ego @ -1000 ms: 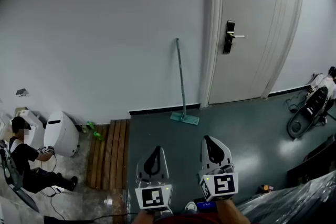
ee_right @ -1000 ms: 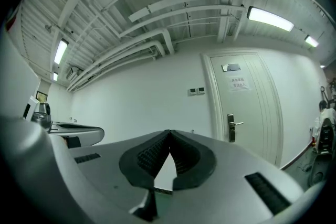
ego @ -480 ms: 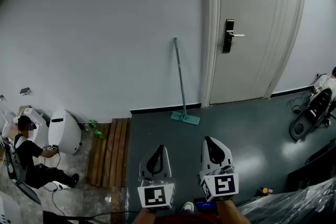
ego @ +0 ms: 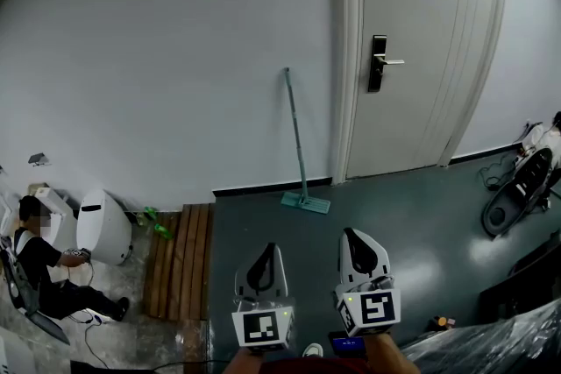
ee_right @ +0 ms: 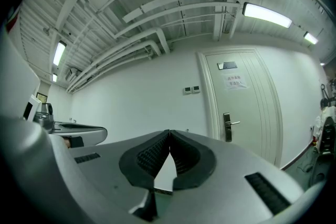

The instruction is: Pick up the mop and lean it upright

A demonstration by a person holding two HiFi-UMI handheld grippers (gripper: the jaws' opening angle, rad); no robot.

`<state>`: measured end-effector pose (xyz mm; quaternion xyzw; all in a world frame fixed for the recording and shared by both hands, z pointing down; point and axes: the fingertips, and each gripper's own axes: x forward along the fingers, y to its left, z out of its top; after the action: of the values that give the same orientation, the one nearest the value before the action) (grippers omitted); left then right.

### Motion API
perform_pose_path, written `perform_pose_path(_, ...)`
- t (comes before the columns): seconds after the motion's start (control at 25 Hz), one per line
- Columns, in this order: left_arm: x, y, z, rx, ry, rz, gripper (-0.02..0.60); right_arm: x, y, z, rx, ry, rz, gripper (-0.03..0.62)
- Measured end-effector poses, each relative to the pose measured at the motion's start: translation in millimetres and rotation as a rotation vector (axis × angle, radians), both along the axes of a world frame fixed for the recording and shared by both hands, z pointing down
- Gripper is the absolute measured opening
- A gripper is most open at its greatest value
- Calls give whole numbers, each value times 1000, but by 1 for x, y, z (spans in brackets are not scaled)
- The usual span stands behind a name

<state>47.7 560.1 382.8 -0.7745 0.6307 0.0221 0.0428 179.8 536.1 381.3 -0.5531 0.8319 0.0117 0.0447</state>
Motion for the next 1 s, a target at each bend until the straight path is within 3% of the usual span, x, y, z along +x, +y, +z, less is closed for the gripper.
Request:
perform_pose_path(0.32, -18, -52, -3, 22, 11, 12, 14, -20, -50, 1, 5, 19, 6, 18)
perform_pose_path(1.0, -100, -201, -10, 24, 15, 60, 14, -104, -195, -9, 7, 44, 51, 18)
